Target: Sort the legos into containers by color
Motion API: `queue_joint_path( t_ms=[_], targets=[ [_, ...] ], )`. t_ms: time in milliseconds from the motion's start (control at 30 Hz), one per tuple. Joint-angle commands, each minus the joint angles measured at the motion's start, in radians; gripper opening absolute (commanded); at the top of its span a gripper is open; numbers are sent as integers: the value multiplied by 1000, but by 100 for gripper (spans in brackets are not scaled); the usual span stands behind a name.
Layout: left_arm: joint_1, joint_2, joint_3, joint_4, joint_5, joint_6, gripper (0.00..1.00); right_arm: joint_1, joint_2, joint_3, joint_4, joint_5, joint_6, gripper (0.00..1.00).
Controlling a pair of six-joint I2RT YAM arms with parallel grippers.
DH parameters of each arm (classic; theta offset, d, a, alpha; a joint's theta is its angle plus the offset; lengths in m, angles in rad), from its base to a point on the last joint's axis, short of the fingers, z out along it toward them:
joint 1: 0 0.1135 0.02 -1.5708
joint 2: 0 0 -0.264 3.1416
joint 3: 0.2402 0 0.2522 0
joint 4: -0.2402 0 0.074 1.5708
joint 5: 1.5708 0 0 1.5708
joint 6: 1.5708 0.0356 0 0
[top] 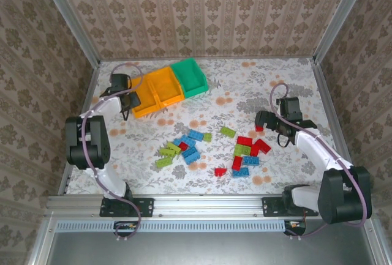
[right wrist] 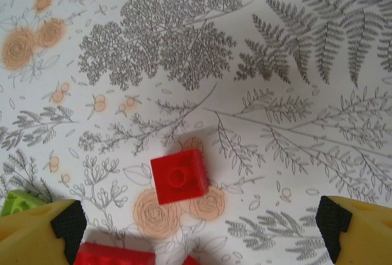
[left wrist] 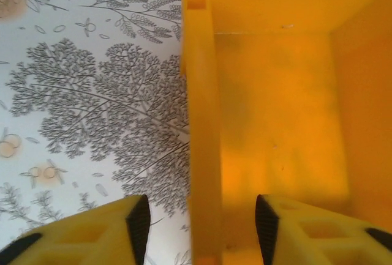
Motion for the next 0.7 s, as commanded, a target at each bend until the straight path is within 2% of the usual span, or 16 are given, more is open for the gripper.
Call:
queue_joint_path(
  t_ms=[0,67,200,467,667],
  targets=[
    [1,35,43,-27,70,31,32,11,-24,22,-119,16,37,100],
    [-9,44,42,-8,93,46,22,15,-26,32,-151,16,50,100],
    [-52,40,22,29,101,86,12,23,-11,34,-152,3,51,100],
    [-198,11,-23,80,109,159,11,51,118,88,-116,23,-20,94],
    [-293,11,-24,55,101,142,12,78,282,173,-141,70,-86,87]
  ],
)
